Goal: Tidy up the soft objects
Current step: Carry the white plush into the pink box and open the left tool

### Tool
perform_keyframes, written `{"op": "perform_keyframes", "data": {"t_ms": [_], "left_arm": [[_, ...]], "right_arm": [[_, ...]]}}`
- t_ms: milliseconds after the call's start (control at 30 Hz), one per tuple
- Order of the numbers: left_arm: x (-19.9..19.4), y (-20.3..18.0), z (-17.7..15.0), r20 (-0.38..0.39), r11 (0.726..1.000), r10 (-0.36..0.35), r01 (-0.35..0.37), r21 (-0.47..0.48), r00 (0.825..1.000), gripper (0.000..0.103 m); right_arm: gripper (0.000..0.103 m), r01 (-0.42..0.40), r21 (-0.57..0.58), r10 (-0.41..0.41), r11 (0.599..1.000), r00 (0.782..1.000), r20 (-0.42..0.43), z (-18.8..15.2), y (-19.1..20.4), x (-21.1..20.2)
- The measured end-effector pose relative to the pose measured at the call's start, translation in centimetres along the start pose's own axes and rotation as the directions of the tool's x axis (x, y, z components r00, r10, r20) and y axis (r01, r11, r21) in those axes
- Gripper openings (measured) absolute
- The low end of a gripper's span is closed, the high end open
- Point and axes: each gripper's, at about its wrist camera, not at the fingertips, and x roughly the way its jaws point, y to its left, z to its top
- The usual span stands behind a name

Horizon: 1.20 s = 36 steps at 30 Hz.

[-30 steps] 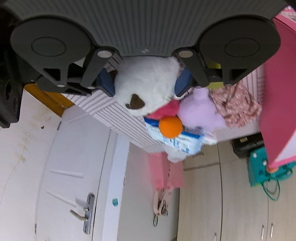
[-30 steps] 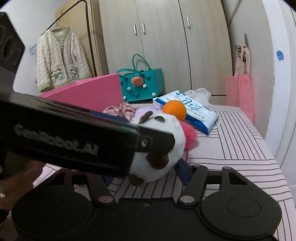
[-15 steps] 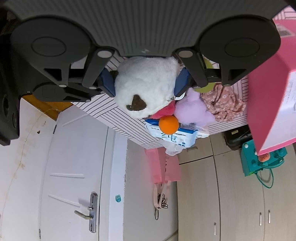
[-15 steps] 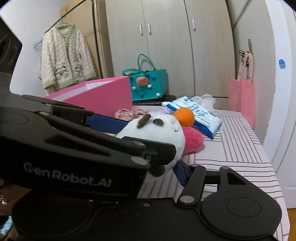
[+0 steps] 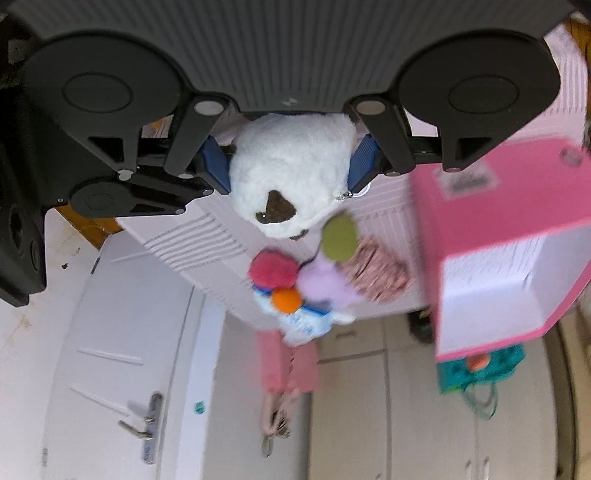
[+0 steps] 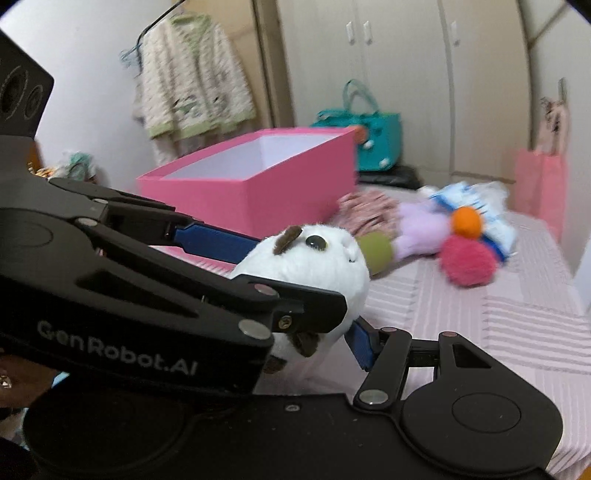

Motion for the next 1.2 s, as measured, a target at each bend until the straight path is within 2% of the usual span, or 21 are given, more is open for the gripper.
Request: {"op": "perform_keyframes", "data": {"t_ms": [133, 267, 467, 633, 733, 933, 1200], "left_arm": [[-2.2, 2.2, -0.7, -0.042, 0.998, 0.034, -0.036, -0.057, 0.999, 0.067], [-4.7, 4.0, -0.6, -0.035, 0.992, 0.082, -0.084, -0.089, 0.996, 0.067], [-7.5, 6.7, 1.8, -0.026, 0.985, 0.126, -0.129, -0.115, 0.992, 0.067], [-8.4, 9.4, 4.5, -0.070, 0.980, 0.107, -0.117, -0.160, 0.992, 0.067], [-8.5, 10.6, 6.0, -0.052, 0.981, 0.102, -0.109, -0.158, 0.993, 0.067], [-6.8, 13.5, 9.4, 0.042, 0.984, 0.099, -0.092, -0.152, 0.994, 0.067], [-0.1, 19.1, 14.4, 0.107, 0.972, 0.078, -0.052, -0.229, 0.991, 0.067]], "right_arm": [[0.066, -0.090, -0.010, 0.089, 0.996, 0.995, -0.049, 0.5, 2.1, 0.6], [0.066, -0.175, -0.027, 0.173, 0.984, 0.984, -0.052, 2.2, 4.2, 1.5], [0.066, -0.267, -0.061, 0.265, 0.962, 0.964, -0.034, 6.1, 6.5, 2.3], [0.066, -0.339, -0.007, 0.338, 0.941, 0.938, -0.081, 9.5, 6.8, 3.5], [0.066, -0.339, -0.014, 0.337, 0.941, 0.939, -0.073, 11.4, 6.9, 3.7], [0.066, -0.311, -0.044, 0.310, 0.949, 0.950, -0.021, 15.2, 5.5, 5.6], [0.066, -0.253, -0.049, 0.253, 0.966, 0.967, -0.013, 21.1, 1.5, 12.2]]}}
